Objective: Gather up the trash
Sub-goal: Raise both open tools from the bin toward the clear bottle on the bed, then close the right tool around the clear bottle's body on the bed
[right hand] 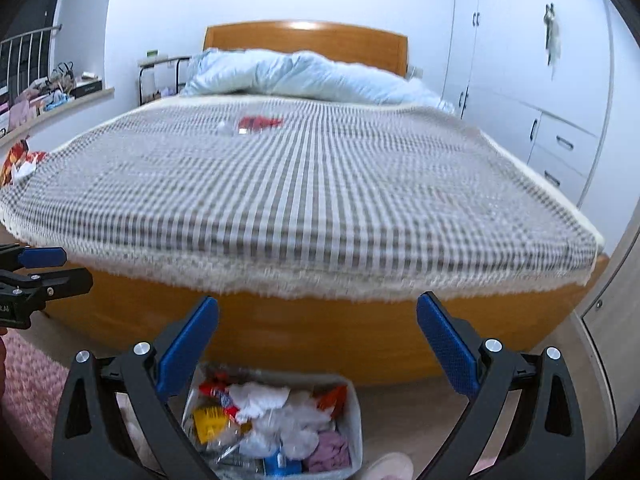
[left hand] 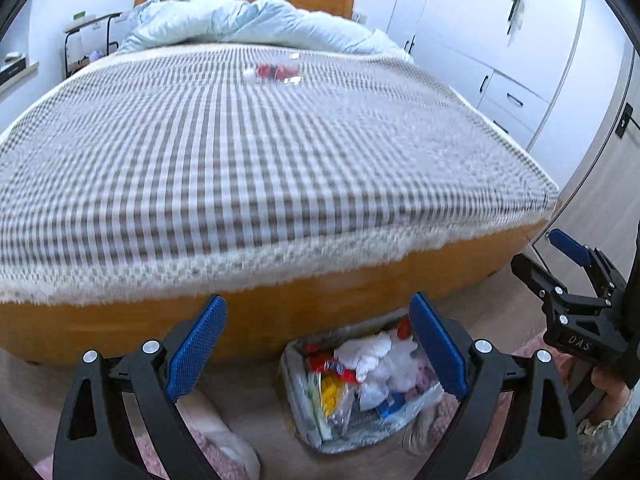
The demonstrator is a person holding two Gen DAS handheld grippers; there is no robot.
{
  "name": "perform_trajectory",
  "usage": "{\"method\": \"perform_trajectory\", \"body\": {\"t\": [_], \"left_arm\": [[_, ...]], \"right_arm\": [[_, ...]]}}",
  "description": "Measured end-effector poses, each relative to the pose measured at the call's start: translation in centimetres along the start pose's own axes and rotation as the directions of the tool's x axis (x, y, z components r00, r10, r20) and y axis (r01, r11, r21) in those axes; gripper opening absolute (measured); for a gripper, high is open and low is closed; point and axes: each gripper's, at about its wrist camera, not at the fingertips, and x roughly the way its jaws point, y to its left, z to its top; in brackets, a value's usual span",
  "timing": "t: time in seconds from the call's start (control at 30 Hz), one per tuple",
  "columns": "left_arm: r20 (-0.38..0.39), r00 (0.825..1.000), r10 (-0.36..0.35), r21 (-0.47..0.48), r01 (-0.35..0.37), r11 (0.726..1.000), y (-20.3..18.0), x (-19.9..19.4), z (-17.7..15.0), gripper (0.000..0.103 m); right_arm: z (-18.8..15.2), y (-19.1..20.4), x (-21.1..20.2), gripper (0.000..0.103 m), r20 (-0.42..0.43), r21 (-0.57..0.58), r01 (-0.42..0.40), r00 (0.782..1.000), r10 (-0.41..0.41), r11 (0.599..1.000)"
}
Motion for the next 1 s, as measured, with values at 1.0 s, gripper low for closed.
{"method": "perform_trajectory", "body": {"t": [1.0], "left_arm": [[0.336,0.94,0.05,-0.031,-0.042,0.999,0.7,2.9,14.8,0.095]], "right_arm": [[11.8,-3.1,5.7,0.095,0.312,0.117,0.062,0.945,-0.096,0.991]]}}
